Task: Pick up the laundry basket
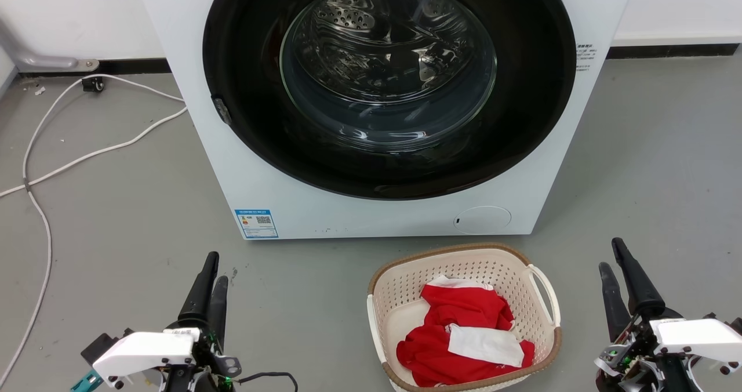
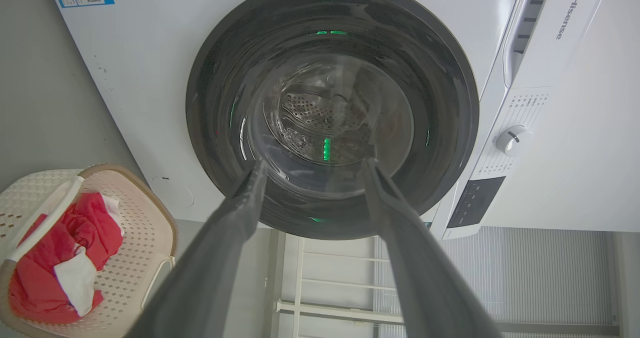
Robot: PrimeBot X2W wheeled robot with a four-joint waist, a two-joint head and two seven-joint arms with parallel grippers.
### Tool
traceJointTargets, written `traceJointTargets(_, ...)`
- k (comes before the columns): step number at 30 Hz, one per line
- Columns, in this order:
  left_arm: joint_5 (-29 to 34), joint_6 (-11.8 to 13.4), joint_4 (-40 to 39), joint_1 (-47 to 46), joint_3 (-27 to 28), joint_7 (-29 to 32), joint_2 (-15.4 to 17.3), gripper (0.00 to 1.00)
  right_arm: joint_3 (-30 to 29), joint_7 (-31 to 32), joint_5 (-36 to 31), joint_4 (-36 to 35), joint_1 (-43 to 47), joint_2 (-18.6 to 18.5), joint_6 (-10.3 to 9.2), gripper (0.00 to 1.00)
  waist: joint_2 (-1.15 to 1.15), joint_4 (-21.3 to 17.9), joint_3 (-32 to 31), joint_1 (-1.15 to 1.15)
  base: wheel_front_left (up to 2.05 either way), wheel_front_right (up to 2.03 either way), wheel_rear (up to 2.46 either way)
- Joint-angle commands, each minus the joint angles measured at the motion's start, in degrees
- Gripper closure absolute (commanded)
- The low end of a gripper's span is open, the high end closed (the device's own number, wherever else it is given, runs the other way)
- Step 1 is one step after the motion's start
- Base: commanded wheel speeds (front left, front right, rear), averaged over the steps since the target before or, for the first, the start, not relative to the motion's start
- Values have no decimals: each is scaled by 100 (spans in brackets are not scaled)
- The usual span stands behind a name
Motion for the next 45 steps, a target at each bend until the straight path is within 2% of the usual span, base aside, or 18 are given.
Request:
traceJointTargets(1, 80, -7, -151, -175, -72, -69, 24, 0, 48, -61, -74, -147, -100, -11, 1, 0, 0, 0, 1, 0, 0, 0, 0)
traceJointTargets(5, 331, -7, -250, -214, -153, -188, 37, 0, 114, -173, -260, -206, -98, -11, 1, 0, 0, -2, 4, 0, 0, 0, 0)
traceJointTargets(7, 1040, -9, -458, -249, -163, -340, 26, 0, 115, -326, -879, -331, -97, -10, 1, 0, 0, -6, 14, 0, 0, 0, 0)
traceJointTargets(12, 1689, -10, -590, -261, -212, -460, 21, 0, 111, -444, -1705, -471, -90, -9, 1, 0, 0, -11, 24, 0, 0, 0, 0)
traceJointTargets(22, 2784, -5, -758, -280, -312, -680, 20, 0, 226, -666, -3136, -678, -88, -7, 1, 0, 0, -17, 50, 0, 0, 0, 0)
traceJointTargets(32, 3717, 140, -768, -312, -501, -879, 20, 0, 315, -862, -4468, -782, -71, -5, 2, 0, 0, -6, 68, 0, 0, 0, 0)
traceJointTargets(45, 5028, 189, -624, -341, -676, -1111, 21, 0, 370, -991, -5857, -854, 21, -3, 1, 0, 0, -12, 50, 0, 0, 0, 0)
